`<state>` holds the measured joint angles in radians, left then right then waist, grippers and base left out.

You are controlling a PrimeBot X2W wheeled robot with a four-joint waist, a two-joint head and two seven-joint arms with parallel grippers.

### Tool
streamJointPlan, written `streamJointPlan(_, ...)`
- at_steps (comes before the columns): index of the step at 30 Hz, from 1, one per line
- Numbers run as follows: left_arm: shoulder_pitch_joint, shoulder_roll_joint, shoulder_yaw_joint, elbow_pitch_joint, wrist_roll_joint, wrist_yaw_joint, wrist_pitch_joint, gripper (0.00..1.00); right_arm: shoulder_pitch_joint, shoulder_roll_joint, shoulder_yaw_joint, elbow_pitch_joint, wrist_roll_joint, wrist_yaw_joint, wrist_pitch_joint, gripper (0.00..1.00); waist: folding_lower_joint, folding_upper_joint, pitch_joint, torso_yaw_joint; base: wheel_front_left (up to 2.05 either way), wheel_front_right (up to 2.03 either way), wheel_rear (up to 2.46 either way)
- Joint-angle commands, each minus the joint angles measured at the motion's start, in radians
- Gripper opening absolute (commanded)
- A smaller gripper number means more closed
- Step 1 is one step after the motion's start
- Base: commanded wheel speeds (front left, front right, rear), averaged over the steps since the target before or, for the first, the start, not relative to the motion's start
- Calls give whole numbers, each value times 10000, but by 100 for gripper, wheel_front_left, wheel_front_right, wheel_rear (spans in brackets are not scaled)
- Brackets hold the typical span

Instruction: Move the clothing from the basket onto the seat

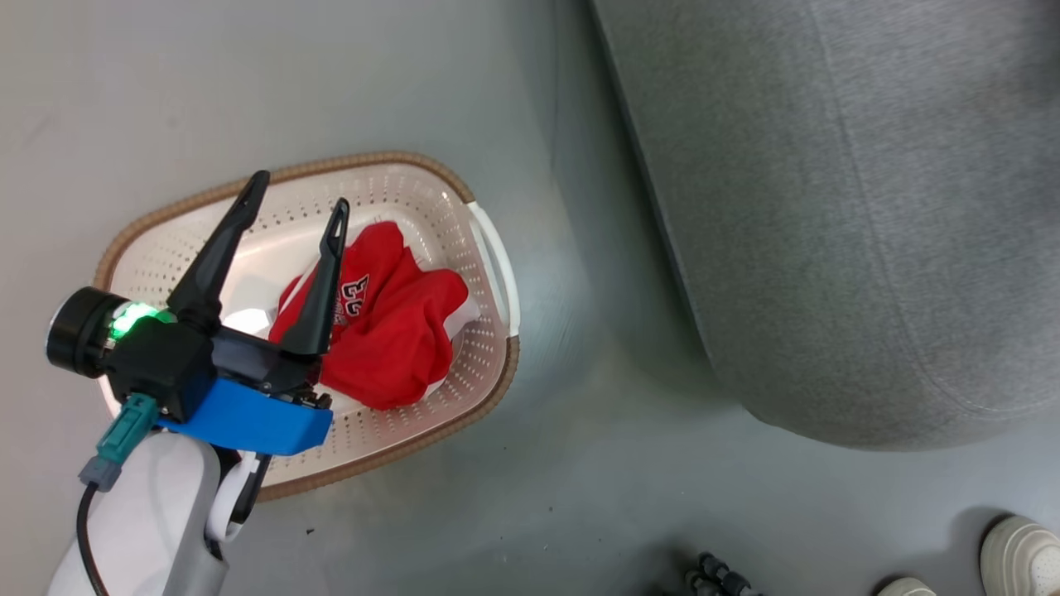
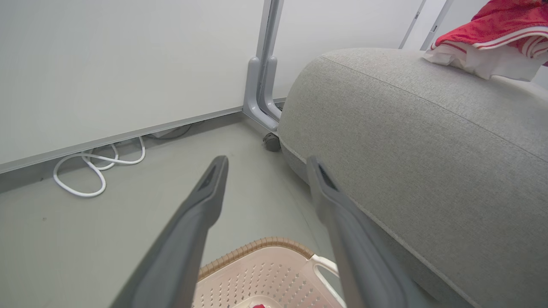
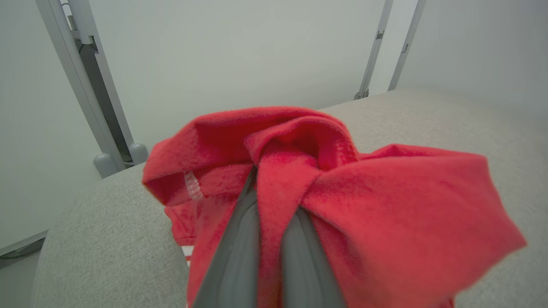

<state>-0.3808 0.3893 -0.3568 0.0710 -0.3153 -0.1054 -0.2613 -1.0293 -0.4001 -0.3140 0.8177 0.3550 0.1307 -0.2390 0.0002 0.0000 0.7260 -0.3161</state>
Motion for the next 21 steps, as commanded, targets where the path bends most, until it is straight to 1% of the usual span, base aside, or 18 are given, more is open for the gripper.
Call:
streamJointPlan(1, -79, 65, 80, -77, 65, 51, -7, 100, -134, 82, 1, 74, 25, 1, -52, 0, -2, 0, 202, 106, 0, 0, 0)
streamJointPlan(5, -63, 73, 58, -131, 48, 95, -6, 100, -73, 214, 19, 495, -89, 1, -175, 0, -2, 0, 248, 96, 0, 0, 0)
streamJointPlan(6, -74, 61, 40, -112, 35, 103, -6, 100, -58, 229, 33, 568, -116, 1, -197, 7, -2, 0, 233, 96, 0, 0, 0)
streamJointPlan(7, -87, 47, 22, -84, 17, 104, -6, 100, -47, 244, 52, 637, -111, 1, -203, 25, -2, 0, 206, 97, 0, 0, 0)
streamJointPlan(8, -106, 35, 6, -64, -1, 102, -7, 100, -34, 255, 64, 693, -114, 1, -215, 47, -2, 0, 179, 99, 0, 0, 0)
streamJointPlan(9, -123, 32, -6, -44, -17, 103, -7, 100, -11, 265, 72, 731, -134, 1, -230, 62, -2, 0, 148, 96, 0, 0, 0)
streamJointPlan(10, -137, 27, -14, -32, -28, 107, -7, 100, 7, 264, 78, 769, -155, 1, -246, 100, -2, 0, 116, 90, 0, 0, 0)
streamJointPlan(21, -200, -67, -111, 85, -143, 136, -17, 100, 54, 256, 154, 920, -408, 1, -279, 100, -2, 0, -140, 66, 0, 0, 0)
